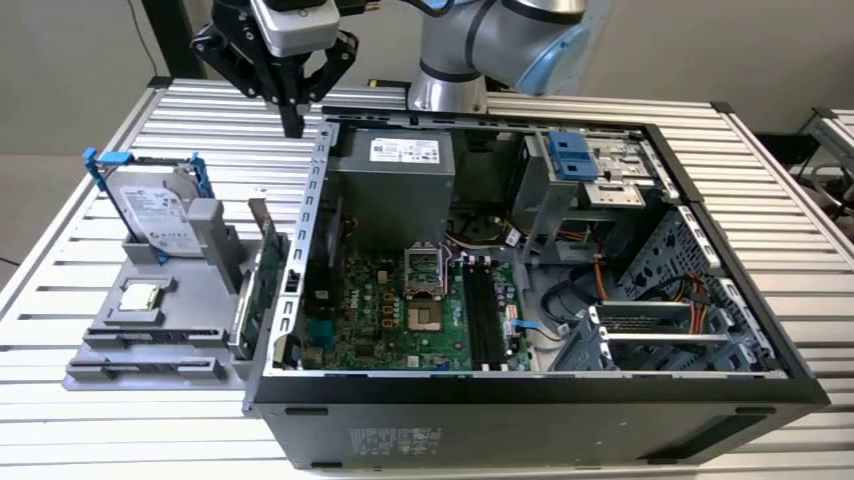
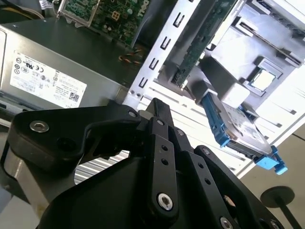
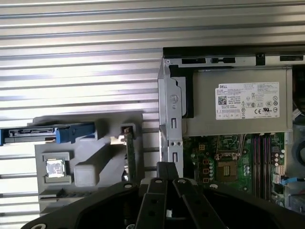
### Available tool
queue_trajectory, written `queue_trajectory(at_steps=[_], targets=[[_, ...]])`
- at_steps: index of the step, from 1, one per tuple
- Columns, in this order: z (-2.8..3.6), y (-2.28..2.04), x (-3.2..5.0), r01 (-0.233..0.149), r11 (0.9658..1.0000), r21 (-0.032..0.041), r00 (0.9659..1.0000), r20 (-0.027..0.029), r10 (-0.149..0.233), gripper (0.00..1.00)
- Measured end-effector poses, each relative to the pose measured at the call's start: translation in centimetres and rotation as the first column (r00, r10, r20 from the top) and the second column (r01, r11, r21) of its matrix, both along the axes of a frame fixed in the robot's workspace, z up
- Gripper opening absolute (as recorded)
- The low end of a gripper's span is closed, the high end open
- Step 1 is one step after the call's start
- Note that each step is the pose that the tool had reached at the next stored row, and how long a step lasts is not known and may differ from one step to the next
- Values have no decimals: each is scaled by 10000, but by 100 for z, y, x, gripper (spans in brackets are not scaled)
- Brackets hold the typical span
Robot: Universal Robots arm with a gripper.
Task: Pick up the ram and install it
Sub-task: 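Reach for the ram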
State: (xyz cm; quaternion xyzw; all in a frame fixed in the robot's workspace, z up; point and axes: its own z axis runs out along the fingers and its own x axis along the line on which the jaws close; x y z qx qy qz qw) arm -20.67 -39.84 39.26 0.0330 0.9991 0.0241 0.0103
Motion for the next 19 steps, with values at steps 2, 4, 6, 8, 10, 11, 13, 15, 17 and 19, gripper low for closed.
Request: queue_trajectory(at_steps=[2, 4, 6, 8, 10, 11, 13, 15, 17, 19], targets=[[0, 0, -36, -2, 10000, -1, 10000, -1, 2, 0], [0, 0, -76, -3, 10000, 0, 10000, 0, 3, 0], [0, 0, -120, -7, 10000, 0, 10000, -1, 7, 0], [0, 0, -165, -15, 10000, 0, 10000, 0, 15, 0], [0, 0, -207, -23, 10000, 0, 10000, -1, 23, 0], [0, 0, -228, -27, 10000, 0, 10000, 0, 27, 0], [0, 0, -274, -38, 10000, 0, 10000, 0, 38, 0], [0, 0, -320, -50, 10000, -1, 10000, -1, 50, 0], [0, 0, -364, -60, 10000, 0, 10000, -1, 60, 0], [0, 0, -403, -68, 10000, 0, 10000, 0, 68, 0]])
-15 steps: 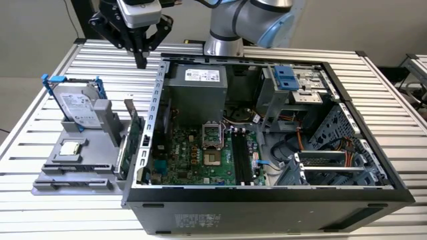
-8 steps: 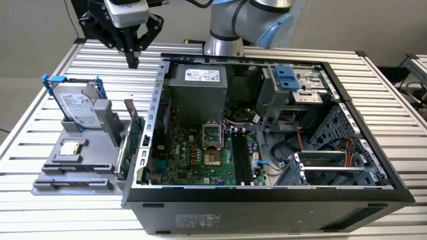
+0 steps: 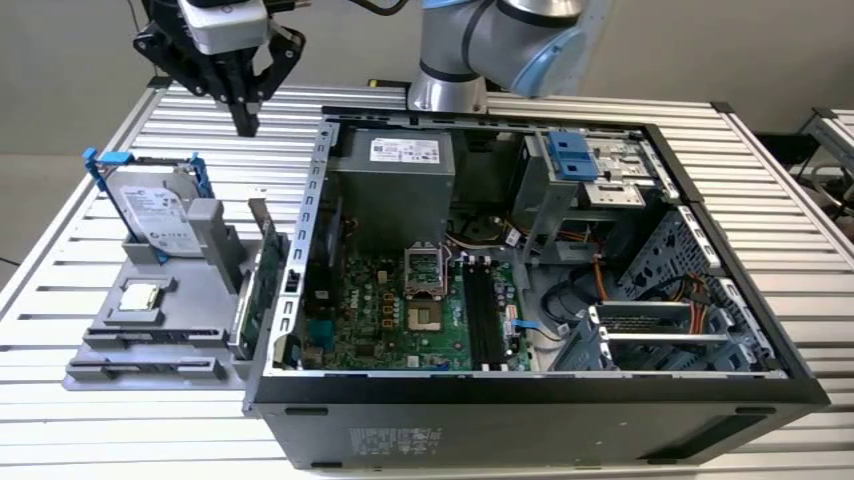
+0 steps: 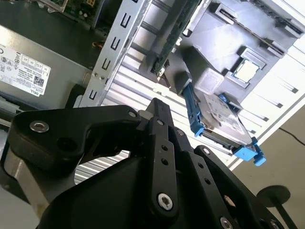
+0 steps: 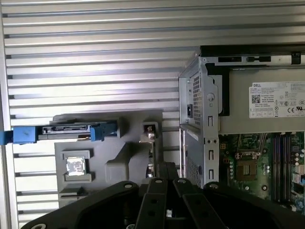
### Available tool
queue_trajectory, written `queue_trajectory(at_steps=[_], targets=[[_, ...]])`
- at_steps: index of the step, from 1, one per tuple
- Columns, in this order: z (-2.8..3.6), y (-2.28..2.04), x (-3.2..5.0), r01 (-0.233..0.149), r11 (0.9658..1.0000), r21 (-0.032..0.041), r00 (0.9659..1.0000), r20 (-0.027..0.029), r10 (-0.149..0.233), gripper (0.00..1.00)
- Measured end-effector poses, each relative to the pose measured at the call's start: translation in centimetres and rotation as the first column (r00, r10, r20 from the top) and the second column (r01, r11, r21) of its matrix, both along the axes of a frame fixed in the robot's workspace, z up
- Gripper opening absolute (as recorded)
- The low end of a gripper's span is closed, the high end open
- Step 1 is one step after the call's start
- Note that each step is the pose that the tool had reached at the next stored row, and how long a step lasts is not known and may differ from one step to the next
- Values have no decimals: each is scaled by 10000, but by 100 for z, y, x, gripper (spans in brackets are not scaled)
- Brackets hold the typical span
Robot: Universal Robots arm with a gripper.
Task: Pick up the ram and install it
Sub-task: 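Reach for the ram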
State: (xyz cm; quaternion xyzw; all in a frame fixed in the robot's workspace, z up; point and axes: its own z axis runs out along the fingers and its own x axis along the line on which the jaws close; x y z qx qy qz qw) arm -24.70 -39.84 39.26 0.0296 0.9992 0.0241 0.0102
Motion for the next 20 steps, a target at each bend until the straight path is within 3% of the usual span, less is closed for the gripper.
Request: queue_trajectory(at_steps=[9, 20], targets=[[0, 0, -173, -30, 10000, 0, 10000, -1, 30, 0], [0, 0, -451, -45, 10000, 0, 10000, 0, 45, 0]])
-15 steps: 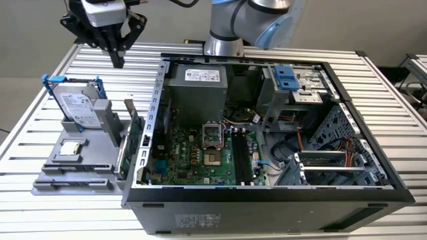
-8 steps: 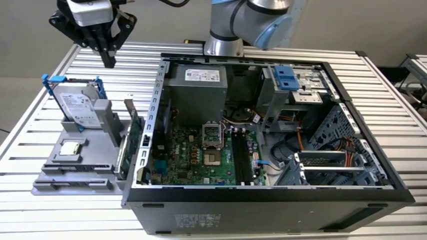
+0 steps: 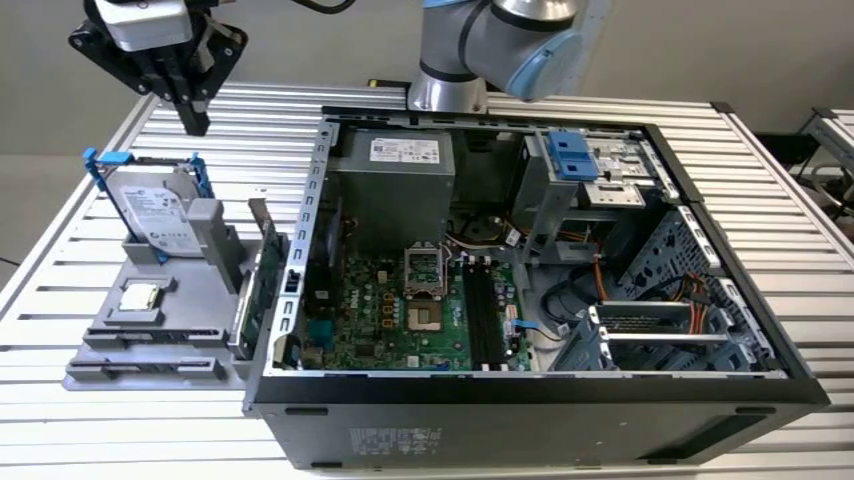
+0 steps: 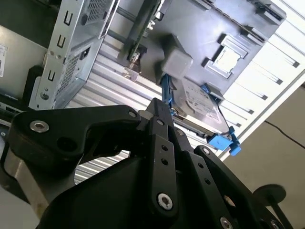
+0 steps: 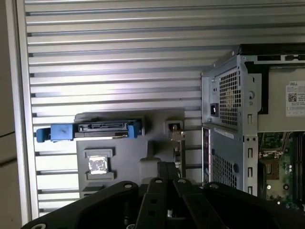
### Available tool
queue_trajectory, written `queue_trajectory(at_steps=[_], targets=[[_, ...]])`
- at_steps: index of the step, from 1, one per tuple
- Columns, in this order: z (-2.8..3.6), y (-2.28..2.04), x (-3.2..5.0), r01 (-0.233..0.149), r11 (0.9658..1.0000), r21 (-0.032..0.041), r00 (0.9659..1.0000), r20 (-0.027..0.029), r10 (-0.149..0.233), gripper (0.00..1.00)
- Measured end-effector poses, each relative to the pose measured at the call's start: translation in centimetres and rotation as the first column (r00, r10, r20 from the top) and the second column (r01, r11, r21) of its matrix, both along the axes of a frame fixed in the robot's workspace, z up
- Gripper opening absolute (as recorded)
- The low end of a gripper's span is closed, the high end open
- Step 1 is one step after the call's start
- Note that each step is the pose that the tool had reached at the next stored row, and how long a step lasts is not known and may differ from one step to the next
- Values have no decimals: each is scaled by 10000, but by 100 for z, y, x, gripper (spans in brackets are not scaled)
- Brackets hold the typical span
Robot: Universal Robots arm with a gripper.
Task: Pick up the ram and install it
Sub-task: 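Reach for the ram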
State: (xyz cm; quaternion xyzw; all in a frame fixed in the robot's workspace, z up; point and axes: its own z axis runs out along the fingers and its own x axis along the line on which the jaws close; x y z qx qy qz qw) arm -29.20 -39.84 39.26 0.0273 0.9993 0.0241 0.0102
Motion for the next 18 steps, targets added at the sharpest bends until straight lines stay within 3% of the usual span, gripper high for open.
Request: queue_trajectory(at_steps=[18], targets=[[-1, 0, -415, -27, 10000, -1, 10000, -1, 27, 0]])
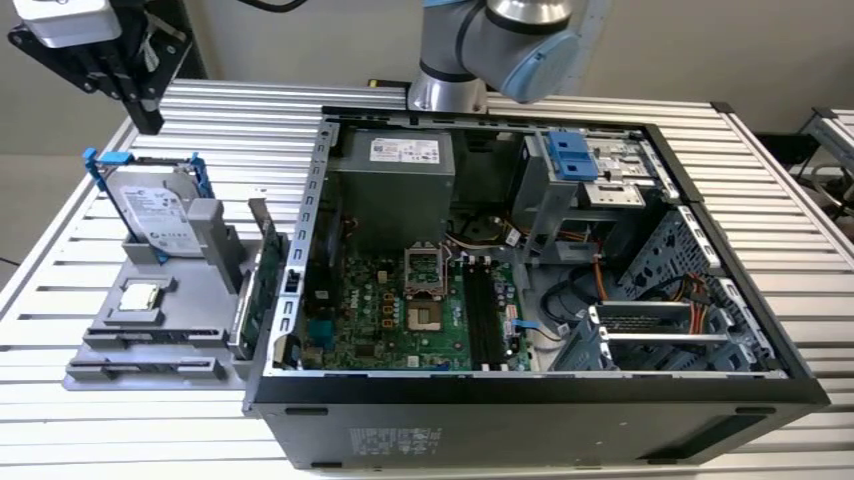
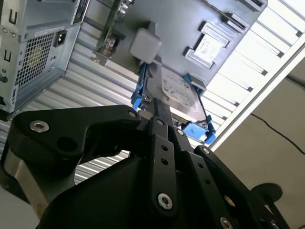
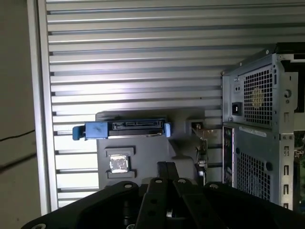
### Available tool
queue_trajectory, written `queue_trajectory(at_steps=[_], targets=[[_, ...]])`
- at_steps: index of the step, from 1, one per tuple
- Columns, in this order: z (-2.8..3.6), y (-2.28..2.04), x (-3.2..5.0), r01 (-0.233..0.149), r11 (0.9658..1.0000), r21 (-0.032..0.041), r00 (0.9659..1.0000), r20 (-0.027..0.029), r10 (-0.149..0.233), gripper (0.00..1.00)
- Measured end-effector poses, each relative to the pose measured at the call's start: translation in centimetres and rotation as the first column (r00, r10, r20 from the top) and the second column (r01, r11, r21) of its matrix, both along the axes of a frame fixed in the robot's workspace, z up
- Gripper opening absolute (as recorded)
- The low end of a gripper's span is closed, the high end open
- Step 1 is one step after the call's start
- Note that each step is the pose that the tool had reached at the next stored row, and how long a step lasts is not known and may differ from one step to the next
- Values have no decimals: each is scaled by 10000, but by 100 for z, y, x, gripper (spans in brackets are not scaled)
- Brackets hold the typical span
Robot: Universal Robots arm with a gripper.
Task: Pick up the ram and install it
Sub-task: 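Reach for the ram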
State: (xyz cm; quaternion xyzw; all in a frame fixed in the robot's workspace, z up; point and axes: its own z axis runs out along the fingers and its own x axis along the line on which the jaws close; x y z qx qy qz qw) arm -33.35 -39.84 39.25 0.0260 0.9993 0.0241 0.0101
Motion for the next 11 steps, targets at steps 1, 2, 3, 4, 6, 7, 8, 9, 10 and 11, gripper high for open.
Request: queue_trajectory(at_steps=[1, 2, 3, 4, 6, 7, 8, 9, 10, 11], targets=[[-1, 0, -22, -1, 10000, 1, 10000, 2, 1, 0], [-1, 0, -46, -3, 10000, 1, 10000, 1, 3, 0], [-1, 0, -69, -3, 10000, 1, 10000, 1, 3, 0], [-1, 0, -91, -5, 10000, 1, 10000, 1, 5, 0], [-1, 0, -139, -8, 10000, 0, 10000, 1, 8, 0], [-1, 0, -163, -10, 10000, 0, 10000, 1, 10, 0], [-1, 0, -186, -11, 10000, 1, 10000, 1, 11, 0], [-1, 0, -211, -13, 10000, 0, 10000, 0, 13, 0], [-1, 0, -232, -14, 10000, 1, 10000, 1, 14, 0], [-2, 0, -255, -16, 10000, 1, 10000, 1, 16, 0]])
